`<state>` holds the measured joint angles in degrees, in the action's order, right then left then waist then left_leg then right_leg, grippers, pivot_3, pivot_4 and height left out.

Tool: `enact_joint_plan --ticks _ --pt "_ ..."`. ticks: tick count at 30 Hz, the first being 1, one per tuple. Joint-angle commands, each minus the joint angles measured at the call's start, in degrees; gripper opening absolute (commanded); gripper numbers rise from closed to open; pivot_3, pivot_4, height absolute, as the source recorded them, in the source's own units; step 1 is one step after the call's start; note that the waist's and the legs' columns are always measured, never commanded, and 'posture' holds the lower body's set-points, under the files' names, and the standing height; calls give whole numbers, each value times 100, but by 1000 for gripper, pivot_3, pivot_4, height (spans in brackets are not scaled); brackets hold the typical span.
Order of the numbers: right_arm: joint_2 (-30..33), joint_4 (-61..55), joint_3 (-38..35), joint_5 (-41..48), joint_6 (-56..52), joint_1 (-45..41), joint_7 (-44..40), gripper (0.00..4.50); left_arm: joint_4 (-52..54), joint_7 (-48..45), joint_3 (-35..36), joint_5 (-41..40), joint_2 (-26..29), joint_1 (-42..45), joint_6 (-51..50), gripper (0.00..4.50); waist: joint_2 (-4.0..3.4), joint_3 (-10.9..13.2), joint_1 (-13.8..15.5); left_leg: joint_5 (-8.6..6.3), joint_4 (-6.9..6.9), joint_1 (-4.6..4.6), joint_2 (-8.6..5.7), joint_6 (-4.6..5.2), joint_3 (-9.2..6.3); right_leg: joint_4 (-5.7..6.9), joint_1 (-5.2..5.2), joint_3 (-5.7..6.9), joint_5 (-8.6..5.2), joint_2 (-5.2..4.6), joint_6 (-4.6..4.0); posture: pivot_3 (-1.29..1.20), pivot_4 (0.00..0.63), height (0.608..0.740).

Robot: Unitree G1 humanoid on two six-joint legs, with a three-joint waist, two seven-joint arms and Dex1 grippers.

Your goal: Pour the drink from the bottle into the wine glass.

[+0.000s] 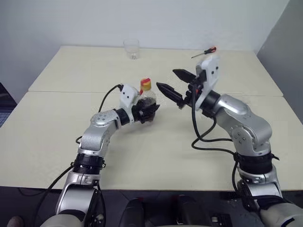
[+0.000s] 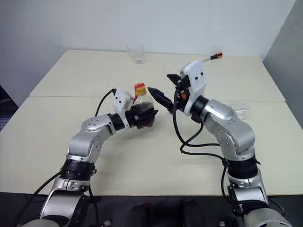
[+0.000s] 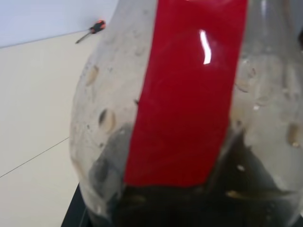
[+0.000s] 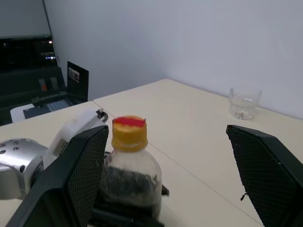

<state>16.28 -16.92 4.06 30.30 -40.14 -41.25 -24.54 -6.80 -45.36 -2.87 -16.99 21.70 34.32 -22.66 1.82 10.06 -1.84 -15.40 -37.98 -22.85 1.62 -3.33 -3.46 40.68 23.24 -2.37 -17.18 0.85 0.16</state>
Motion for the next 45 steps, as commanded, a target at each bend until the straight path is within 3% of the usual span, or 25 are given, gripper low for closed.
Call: enact_joint_plan --ticks 1,32,35,42,45 --pt "-121 48 -66 128 12 -188 -142 4268 285 -231 -36 -116 62 250 3 1989 0 0 4 0 0 0 0 0 0 0 0 0 0 0 0 0 150 740" --pt "-530 341 30 221 -469 -469 -267 4268 -325 -773 -257 127 -71 522 564 1989 -5 3 0 0 0 -2 1 1 -1 -1 2 0 0 -2 0 0 150 740" --pt "-543 399 14 213 -451 -506 -272 3695 -310 -778 -269 128 -89 533 551 1987 -5 3 1 -1 0 -3 1 1 -1 -1 2 0 0 -2 0 0 150 740" --pt "-572 448 -58 238 -486 -547 -249 1250 -360 -779 -281 145 -128 584 561 1987 -5 3 0 -1 0 -3 1 1 -1 -1 2 0 0 -3 0 0 150 740" --pt "-590 456 -89 256 -514 -550 -232 1248 -329 -780 -294 145 -136 572 548 1987 -5 3 0 -1 1 -2 1 1 -1 -2 2 0 0 -3 0 0 150 740"
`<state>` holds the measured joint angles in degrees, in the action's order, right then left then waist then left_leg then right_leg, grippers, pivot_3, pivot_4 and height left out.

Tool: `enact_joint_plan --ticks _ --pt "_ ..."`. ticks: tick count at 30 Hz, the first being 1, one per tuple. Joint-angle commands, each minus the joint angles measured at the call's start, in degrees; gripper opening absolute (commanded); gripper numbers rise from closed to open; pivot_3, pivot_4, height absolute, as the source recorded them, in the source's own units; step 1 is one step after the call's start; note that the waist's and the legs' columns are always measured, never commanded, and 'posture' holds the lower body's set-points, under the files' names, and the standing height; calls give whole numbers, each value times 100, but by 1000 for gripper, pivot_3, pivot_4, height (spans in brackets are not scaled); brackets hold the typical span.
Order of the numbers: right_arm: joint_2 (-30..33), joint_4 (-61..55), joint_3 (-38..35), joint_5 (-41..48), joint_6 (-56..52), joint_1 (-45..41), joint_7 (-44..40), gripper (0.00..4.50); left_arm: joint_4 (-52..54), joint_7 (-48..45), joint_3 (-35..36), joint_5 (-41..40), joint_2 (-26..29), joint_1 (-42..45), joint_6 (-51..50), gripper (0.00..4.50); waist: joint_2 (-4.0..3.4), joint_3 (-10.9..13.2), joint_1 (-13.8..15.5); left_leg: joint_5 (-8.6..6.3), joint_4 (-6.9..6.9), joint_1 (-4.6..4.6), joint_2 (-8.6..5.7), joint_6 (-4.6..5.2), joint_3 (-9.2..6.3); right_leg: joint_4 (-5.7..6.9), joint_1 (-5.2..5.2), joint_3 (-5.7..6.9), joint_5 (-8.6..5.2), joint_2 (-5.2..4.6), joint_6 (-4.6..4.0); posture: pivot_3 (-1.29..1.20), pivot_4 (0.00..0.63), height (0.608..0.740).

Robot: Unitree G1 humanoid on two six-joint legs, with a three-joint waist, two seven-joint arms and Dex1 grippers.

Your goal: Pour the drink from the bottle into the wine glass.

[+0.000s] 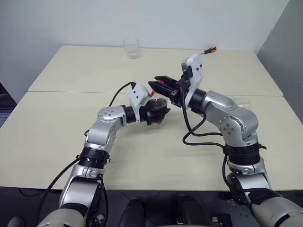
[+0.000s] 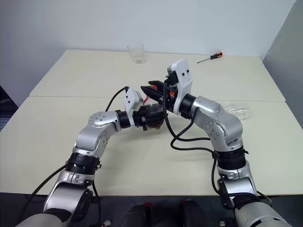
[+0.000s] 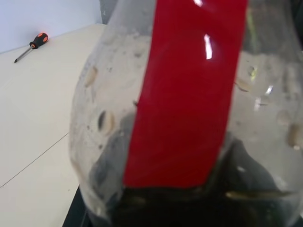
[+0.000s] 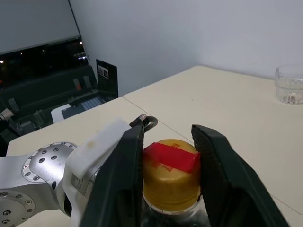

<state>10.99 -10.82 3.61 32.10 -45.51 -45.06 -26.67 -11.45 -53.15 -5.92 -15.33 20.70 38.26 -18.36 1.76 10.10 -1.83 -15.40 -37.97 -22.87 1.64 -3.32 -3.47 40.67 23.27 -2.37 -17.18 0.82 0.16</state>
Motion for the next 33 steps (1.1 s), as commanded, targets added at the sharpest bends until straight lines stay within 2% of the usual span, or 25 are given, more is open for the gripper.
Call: enact_joint_plan --ticks 1,4,7,13,21,25,33 --pt "-56 -150 -39 71 23 -174 -30 1248 163 -3 7 -23 -36 165 108 1987 0 0 0 0 0 0 0 0 0 0 0 0 0 0 0 0 150 740" --pt "22 -116 17 8 134 -204 -170 1248 447 -14 8 -101 -3 69 -60 1987 -1 1 0 0 0 0 0 0 0 0 0 0 0 0 0 0 150 740" --pt "238 -146 121 49 327 -251 -732 1248 1007 -57 81 -352 59 -107 -390 1987 -4 4 -2 0 0 -1 0 0 0 -2 0 0 0 0 0 0 150 740" --pt "826 -58 130 493 293 -366 -2101 1248 2804 105 369 -1476 180 -709 -1703 1987 -14 13 -6 -1 2 -3 6 1 -3 -9 0 0 0 -1 0 0 150 740" --pt "1547 -124 300 1187 -184 -521 -3569 1248 4011 583 798 -2682 402 -838 -2990 1987 -18 19 -3 -1 0 0 4 1 -9 -9 -5 3 0 -1 1 0 150 740" --pt "1646 -136 368 1318 -307 -604 -3770 1248 4354 709 875 -3132 599 -941 -3289 1987 -20 20 -11 -1 1 2 5 1 -11 -11 -5 0 0 -1 1 0 150 740" --pt "1572 107 294 1139 -188 -679 -3499 1248 4254 926 802 -3169 664 -832 -3184 1987 -24 23 1 0 1 0 3 0 -8 -13 -5 2 -1 0 1 0 150 740"
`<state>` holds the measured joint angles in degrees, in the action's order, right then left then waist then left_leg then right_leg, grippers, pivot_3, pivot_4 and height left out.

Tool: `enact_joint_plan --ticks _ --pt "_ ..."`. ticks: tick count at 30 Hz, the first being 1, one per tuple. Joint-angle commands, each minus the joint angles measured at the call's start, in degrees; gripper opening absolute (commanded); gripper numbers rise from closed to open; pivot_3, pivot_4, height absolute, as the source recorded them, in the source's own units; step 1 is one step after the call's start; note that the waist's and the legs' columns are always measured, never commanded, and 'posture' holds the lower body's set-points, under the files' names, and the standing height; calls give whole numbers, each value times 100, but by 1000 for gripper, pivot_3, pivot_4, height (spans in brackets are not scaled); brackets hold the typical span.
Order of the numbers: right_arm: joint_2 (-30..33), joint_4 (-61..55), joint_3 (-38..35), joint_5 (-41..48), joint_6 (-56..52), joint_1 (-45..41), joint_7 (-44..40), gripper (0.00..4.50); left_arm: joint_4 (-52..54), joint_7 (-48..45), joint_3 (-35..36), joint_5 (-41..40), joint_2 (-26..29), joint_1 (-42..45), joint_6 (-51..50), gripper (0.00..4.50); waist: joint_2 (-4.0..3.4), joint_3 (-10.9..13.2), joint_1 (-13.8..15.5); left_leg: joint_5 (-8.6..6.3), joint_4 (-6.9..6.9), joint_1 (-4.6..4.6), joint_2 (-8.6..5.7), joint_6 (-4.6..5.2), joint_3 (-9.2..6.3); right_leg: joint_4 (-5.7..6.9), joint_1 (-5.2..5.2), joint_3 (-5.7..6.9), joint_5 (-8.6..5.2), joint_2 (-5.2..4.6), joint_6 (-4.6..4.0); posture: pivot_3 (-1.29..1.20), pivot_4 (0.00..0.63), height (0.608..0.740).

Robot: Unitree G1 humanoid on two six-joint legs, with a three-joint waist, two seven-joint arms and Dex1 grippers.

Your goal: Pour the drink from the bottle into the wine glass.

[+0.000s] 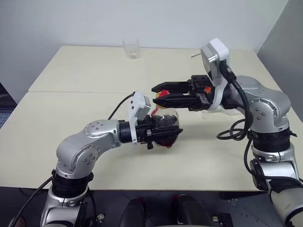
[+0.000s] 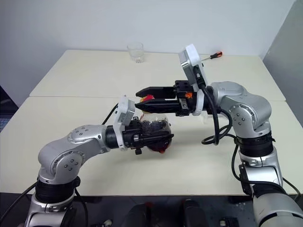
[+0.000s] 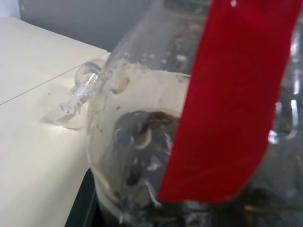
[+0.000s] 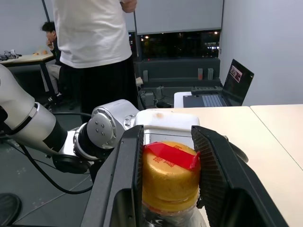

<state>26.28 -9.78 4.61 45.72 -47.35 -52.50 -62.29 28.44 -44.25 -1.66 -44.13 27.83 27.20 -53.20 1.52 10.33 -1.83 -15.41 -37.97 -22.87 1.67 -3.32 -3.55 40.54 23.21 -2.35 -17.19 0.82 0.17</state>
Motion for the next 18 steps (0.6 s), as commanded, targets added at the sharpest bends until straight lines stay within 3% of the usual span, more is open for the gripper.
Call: enact_joint_plan --ticks 1,3,12,18 --pt "47 7 177 -240 6 79 110 1248 249 41 368 -279 -45 281 311 1987 0 0 1 0 0 -1 0 0 1 -1 0 0 0 -1 0 0 150 740" --pt "52 -17 119 -217 -34 113 244 1248 198 5 326 -196 -10 289 376 1987 0 0 0 0 0 -2 1 0 1 -3 0 -1 0 -2 0 0 150 740" --pt "91 -259 -364 385 -875 282 906 4309 31 -25 198 -119 21 344 517 1987 -13 9 5 0 0 -2 0 0 4 -4 0 -2 0 -2 0 0 150 740" --pt "-70 -564 -1023 950 -1434 373 1963 4458 -117 451 284 -28 -83 160 427 1987 -13 9 3 0 0 -3 0 0 4 -4 0 -3 1 -3 0 0 150 740"
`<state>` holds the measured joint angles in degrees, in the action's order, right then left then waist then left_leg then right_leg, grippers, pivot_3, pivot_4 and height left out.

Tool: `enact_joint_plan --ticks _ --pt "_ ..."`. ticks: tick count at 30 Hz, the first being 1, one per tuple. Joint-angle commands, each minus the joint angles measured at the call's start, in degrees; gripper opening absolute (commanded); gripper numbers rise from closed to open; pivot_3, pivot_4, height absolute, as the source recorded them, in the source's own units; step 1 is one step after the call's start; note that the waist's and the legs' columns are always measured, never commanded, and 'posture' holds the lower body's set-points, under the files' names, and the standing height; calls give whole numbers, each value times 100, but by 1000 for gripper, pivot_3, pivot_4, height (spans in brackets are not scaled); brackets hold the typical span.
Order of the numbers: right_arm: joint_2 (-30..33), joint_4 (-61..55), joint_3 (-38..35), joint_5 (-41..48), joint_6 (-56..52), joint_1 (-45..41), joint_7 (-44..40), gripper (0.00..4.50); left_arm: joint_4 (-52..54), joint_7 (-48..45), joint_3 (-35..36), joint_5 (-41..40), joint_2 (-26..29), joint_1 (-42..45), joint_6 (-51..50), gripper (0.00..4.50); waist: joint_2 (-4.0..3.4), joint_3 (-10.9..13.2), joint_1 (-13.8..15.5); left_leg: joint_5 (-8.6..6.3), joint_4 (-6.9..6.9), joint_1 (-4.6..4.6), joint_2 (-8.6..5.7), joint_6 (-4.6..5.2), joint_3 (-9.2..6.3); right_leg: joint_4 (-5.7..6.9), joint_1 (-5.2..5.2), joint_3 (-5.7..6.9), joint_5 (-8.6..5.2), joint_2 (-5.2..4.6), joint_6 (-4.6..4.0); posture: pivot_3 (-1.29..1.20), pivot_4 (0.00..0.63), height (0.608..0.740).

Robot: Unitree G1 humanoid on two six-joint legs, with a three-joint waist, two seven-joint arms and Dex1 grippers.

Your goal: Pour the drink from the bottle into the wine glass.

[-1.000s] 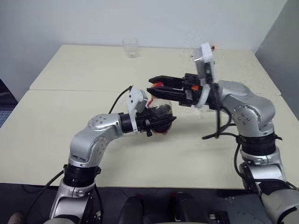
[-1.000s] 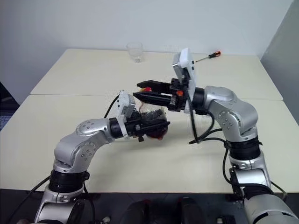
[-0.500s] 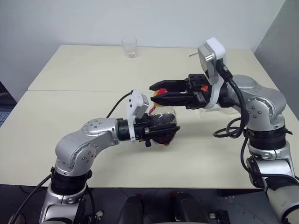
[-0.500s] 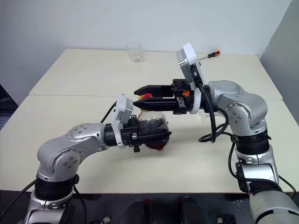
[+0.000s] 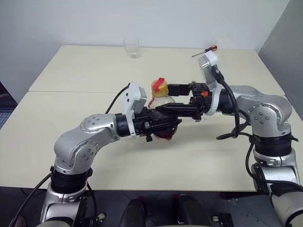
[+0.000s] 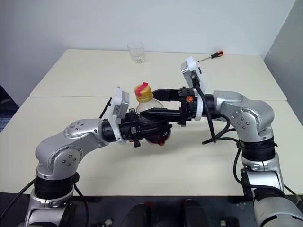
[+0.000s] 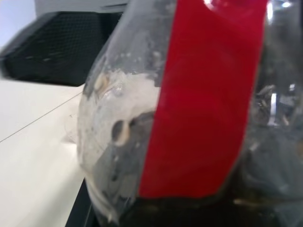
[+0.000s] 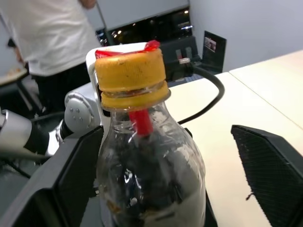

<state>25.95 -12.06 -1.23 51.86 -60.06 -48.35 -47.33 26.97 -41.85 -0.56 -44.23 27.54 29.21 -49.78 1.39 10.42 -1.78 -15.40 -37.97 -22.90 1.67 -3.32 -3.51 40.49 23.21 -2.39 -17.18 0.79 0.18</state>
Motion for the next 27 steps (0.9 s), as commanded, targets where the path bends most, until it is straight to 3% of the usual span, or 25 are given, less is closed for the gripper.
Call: enact_joint_plan --ticks 1,6,11,17,27 --pt "-64 -442 -514 405 -209 -28 649 4458 -89 354 176 102 -89 -55 126 1987 0 0 -1 0 0 1 -1 0 1 2 0 -1 0 0 0 0 150 740" --pt "-310 -947 -595 551 -258 45 1430 4458 -850 830 106 630 -279 186 368 1987 -1 0 -5 0 1 2 -6 0 2 2 1 0 0 5 0 0 150 740" --pt "-465 -1312 91 -342 116 126 2065 4458 -1616 863 -72 1205 -452 488 858 1987 -1 0 -2 0 2 0 -7 0 2 0 2 2 0 6 0 0 150 740" --pt "-812 -914 597 -1506 725 18 2770 4458 -1823 665 -273 1557 -531 524 1222 1987 -1 0 -4 1 4 -5 -1 -1 9 -7 4 -5 0 0 2 0 150 740" --pt "-1512 -496 293 -1647 691 -426 3181 4458 -2004 363 -347 1753 -517 538 1405 1987 -2 1 -5 0 6 -4 0 -1 5 -5 7 0 1 1 0 0 150 740"
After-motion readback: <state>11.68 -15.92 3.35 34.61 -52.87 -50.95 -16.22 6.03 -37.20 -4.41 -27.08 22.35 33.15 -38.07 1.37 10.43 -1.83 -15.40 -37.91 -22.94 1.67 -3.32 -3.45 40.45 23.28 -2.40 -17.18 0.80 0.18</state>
